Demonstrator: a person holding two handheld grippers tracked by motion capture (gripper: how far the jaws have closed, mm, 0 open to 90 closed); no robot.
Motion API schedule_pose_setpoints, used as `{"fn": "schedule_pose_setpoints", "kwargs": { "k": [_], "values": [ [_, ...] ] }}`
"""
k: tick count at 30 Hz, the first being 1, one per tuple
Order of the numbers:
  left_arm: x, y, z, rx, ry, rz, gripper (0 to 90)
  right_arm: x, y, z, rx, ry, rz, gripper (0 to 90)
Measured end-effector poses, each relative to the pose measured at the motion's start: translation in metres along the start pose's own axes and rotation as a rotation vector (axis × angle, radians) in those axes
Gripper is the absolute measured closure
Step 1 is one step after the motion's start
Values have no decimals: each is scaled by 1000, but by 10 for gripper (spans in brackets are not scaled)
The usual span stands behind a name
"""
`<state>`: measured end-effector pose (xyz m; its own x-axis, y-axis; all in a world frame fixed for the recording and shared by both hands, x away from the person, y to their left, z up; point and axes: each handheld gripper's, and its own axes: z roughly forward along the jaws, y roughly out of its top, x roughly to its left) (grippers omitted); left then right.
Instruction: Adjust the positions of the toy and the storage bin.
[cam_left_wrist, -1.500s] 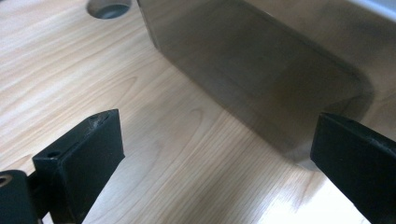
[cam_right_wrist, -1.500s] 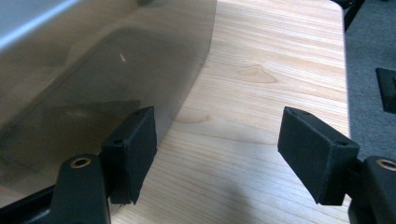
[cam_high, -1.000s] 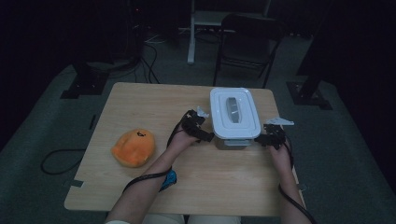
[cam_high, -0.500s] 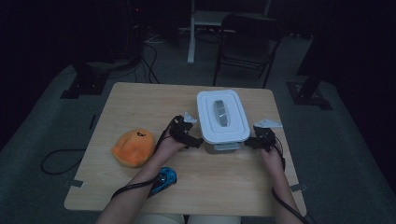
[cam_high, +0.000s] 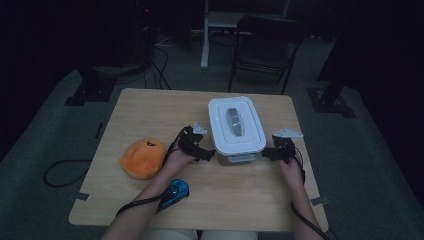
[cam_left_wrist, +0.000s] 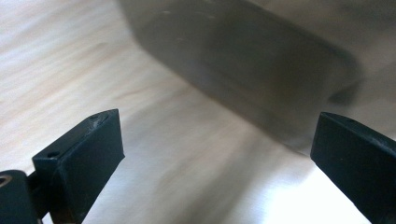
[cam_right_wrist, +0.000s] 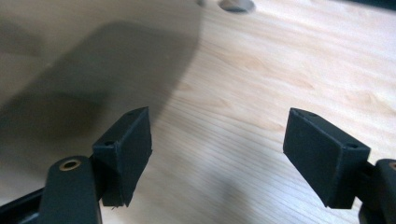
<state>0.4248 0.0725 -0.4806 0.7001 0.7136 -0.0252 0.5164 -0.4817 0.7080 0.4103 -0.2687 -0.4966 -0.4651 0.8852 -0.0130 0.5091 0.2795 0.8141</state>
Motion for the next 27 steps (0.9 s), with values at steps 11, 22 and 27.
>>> {"fn": "schedule_pose_setpoints", "kwargs": {
  "k": [11,22,27],
  "values": [
    [30,11,1,-7,51,-50,32,-21,14,25,3,-22,87,225],
    [44,26,11,2,81,-72,32,-24,33,46,28,-4,98,227],
    [41,31,13,-6,72,-72,31,-26,39,48,16,8,123,235]
  ]
}}
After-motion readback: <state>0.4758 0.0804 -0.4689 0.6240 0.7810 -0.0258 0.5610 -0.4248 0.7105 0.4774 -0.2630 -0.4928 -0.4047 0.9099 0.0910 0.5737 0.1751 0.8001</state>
